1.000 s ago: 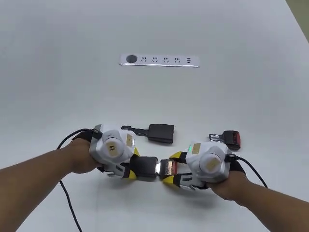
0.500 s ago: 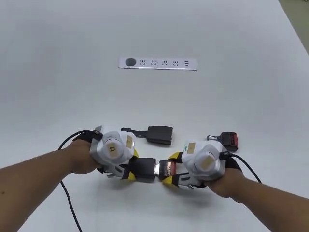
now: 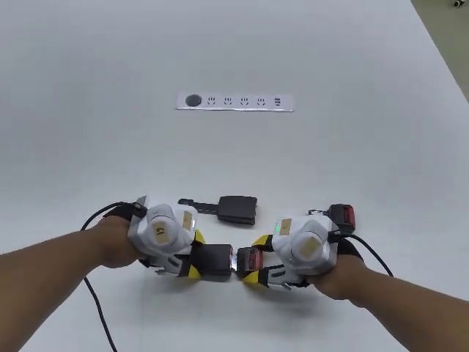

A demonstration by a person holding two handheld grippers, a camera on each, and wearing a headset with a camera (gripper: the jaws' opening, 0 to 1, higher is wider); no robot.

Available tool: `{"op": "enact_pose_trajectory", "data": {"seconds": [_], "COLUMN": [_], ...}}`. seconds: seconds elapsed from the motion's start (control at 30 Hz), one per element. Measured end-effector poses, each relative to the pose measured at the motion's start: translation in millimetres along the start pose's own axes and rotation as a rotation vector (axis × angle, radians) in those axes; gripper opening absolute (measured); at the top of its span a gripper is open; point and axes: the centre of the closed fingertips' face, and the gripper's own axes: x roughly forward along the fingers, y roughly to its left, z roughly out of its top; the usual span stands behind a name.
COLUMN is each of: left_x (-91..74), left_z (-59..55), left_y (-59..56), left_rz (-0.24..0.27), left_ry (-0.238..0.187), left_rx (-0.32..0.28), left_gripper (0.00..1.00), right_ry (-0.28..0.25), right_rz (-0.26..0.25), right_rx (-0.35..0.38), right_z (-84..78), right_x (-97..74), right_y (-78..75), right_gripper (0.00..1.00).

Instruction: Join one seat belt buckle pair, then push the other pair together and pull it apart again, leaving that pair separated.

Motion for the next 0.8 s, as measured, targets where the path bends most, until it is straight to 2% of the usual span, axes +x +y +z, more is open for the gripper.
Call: {"op": "enact_pose_trajectory", "data": {"seconds": [0.37, 0.8], "left_x": [-1.7, -2.6], "left_z": [-1.2, -0.3], "left_y": [0.5, 0.7], "left_rz": [-0.010, -0.023], "left_ry": [-0.045, -0.057], "left_rx": [0.001, 0.006], "left_gripper": [0.30, 0.30], "right_ry": [-0.030, -0.070], "right_rz": [0.006, 0.013], "right_rx": [-0.002, -0.018], "right_z": [-0.4, -0.6], "right_x": [3.4, 2.5], "right_y": [-0.5, -2.6], "right_gripper": [0.31, 0.31]}}
